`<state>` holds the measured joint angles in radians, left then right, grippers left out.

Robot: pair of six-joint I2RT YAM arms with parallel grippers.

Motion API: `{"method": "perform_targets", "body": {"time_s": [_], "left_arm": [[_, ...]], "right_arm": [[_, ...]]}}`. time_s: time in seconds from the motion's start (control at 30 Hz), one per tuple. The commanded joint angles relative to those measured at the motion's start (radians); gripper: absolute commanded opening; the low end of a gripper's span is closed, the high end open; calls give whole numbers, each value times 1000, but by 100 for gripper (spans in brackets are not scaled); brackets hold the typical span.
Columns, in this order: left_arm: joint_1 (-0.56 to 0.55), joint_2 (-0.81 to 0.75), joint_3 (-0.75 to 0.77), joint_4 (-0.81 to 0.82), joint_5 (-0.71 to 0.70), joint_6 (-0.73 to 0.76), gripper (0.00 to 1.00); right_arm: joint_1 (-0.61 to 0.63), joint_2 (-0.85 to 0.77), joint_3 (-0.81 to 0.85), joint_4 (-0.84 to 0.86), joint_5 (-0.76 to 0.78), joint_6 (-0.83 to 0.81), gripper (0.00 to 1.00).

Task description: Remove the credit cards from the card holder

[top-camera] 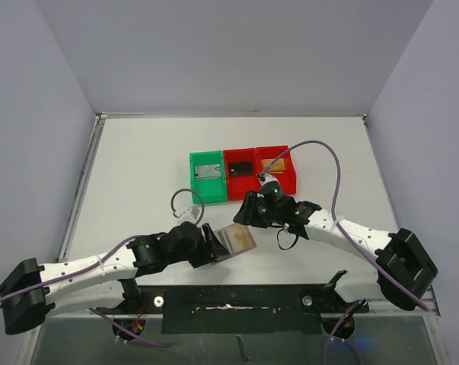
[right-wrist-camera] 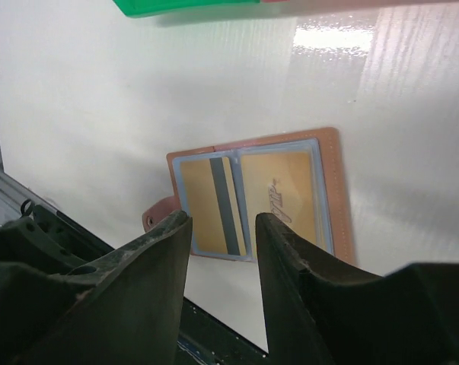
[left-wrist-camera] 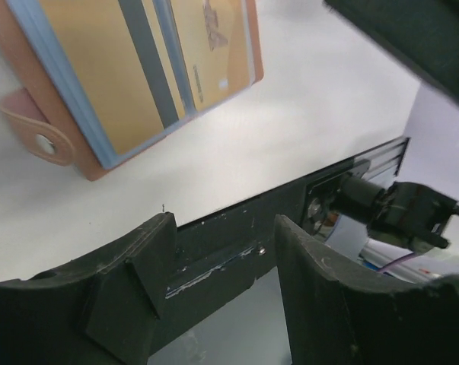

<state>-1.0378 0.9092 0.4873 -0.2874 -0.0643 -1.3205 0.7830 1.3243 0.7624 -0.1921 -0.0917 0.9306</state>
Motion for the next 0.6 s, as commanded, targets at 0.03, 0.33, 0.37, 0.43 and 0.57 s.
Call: {"method": "perform_targets", "body": {"time_s": [0.03,0.33,0.37,0.43,0.57], "left_arm": [[-114,130,43,155,-172,-122,52],[-103,204,-1,185,-426,-197,52],[-97,211,-19,202,-425,-199,52],[-72,216,-72,282,-395,-186,51],[-43,232,-109,282,-389,-197,49]], "right_arm": [[-19,-71,-20,13,54,-21,38],[-19,-110,-92,141,-44,-42,36],[-17,-104,-85,143,-55,-49,36],[-11,-101,-75,139,-63,-61,36],[-8,-98,-75,144,-73,-106,37]]}}
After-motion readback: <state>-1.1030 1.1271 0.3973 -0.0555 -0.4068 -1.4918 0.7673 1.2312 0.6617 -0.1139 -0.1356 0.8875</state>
